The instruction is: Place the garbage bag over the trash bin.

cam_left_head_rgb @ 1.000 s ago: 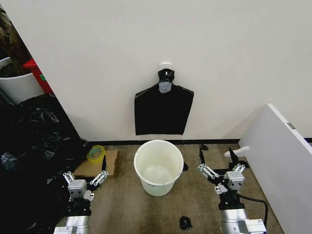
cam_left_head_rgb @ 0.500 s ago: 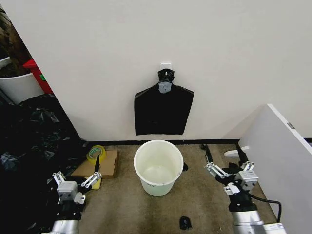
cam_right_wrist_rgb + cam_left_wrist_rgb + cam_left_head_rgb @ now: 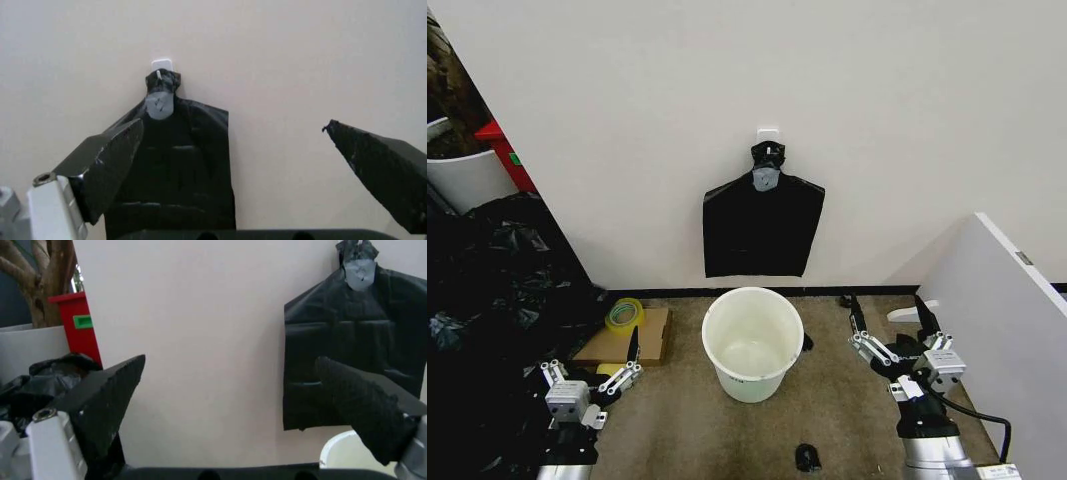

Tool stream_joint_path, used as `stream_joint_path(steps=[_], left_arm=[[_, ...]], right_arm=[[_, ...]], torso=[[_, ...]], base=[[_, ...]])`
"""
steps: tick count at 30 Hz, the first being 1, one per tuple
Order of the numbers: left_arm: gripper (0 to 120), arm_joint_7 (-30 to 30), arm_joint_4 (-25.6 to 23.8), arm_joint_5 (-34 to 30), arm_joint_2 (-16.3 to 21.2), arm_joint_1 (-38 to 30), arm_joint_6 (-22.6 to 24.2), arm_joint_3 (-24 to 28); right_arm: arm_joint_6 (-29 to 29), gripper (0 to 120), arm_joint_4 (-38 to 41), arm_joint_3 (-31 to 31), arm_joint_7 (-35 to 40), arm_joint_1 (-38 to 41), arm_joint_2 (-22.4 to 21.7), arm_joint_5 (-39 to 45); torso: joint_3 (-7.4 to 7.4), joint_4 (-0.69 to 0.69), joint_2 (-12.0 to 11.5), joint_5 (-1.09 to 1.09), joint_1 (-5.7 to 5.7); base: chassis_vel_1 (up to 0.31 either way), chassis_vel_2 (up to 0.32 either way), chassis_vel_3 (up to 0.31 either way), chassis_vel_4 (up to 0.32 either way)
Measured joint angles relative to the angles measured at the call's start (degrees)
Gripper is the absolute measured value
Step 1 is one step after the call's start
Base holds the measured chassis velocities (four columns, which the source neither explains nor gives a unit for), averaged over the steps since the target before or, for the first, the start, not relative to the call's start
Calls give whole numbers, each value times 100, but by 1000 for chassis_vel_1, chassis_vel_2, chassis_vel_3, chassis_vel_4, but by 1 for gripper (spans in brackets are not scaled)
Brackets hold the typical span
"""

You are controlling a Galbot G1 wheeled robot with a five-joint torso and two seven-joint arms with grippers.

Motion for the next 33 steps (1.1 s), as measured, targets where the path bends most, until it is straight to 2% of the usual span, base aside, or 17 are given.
stream_joint_path(steps=[15,21,23,24,27,28,31,33], left_arm=[[100,-24,63,1,6,-126,62,25],[100,-99,208,-60,-83,-278,28,54],[100,-107,274,-107,-19,-363,12,68],[100,-107,274,-107,-19,-363,12,68],[100,-115,293,-196,-34,-289,-27,-44],[100,-115,293,-196,-34,-289,-27,-44],[100,-84,339,-217,-58,-273,-32,-107],[100,-62,354,-217,-77,-273,-32,-109]], right_arm=[[-4,100,105,-73,-62,-78,87,-181],[-149,100,-29,-458,-104,-2,194,-167],[-418,100,-124,-569,-140,204,173,196],[-418,100,-124,-569,-140,204,173,196],[-1101,100,-467,-733,-163,1044,-179,1406],[-1101,100,-467,-733,-163,1044,-179,1406],[-1487,100,-1139,-817,-127,2021,-672,2536],[-1563,100,-1351,-858,-114,2275,-797,2808]], torso=[[0,-1,0,0,0],[0,2,0,0,0],[0,-8,0,-3,0],[0,-8,0,-3,0],[0,2,-1,1,0],[0,2,-1,1,0],[1,2,-1,1,0],[1,1,-1,1,0]], base=[[0,0,0,0],[0,0,0,0],[0,0,0,0],[0,0,0,0],[0,0,0,0],[0,0,0,0],[0,0,0,0],[0,0,0,0]])
